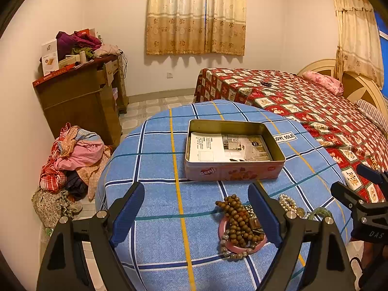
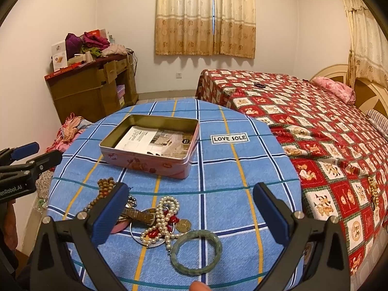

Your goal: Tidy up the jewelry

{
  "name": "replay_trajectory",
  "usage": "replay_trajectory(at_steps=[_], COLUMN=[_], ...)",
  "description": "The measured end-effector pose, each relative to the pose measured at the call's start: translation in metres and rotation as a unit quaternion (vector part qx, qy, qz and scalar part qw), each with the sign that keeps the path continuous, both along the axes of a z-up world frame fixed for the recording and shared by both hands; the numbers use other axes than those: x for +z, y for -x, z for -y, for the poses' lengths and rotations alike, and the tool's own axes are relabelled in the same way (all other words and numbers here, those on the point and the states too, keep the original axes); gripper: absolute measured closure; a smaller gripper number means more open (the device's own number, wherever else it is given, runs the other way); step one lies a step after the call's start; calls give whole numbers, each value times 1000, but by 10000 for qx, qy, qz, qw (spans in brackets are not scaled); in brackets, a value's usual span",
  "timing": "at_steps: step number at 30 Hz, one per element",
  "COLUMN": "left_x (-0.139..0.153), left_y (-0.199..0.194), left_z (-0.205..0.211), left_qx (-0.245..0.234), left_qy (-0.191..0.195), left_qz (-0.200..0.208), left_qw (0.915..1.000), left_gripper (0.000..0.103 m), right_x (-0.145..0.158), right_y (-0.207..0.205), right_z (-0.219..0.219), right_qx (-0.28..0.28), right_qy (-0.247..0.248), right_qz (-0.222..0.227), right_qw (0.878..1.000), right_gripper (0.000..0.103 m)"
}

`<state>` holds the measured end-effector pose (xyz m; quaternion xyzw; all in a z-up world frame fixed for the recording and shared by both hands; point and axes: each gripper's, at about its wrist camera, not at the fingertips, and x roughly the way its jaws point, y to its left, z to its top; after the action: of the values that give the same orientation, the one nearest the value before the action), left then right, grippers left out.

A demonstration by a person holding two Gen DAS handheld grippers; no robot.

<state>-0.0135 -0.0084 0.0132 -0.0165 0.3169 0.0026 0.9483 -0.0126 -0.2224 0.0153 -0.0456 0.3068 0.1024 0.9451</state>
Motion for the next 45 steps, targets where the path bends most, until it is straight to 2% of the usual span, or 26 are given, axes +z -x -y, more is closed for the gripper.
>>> replay_trajectory(at_steps=[24, 33, 39, 45], left_x=[-14, -39, -53, -66], left_y=[2, -12, -21, -37], left_z=[1, 0, 19, 33], left_qx=[21, 40, -281, -445], left_qy=[-32, -45, -47, -46], left_qz=[-108, -479, -623, -814], left_qw=[9999, 9988, 9977, 9957], left_gripper=[16, 16, 16, 17], right_x=[-10, -28, -49, -57], right_y=[-1, -13, -18, -17], right_z=[-1, 7, 15, 18], right_qx=[21, -134, -192, -133], right_qy=[7, 49, 275, 219], right_qz=[-113, -350, -596, -752], right_qw=[9999, 9993, 9977, 9968], right_gripper=[0, 0, 3, 3])
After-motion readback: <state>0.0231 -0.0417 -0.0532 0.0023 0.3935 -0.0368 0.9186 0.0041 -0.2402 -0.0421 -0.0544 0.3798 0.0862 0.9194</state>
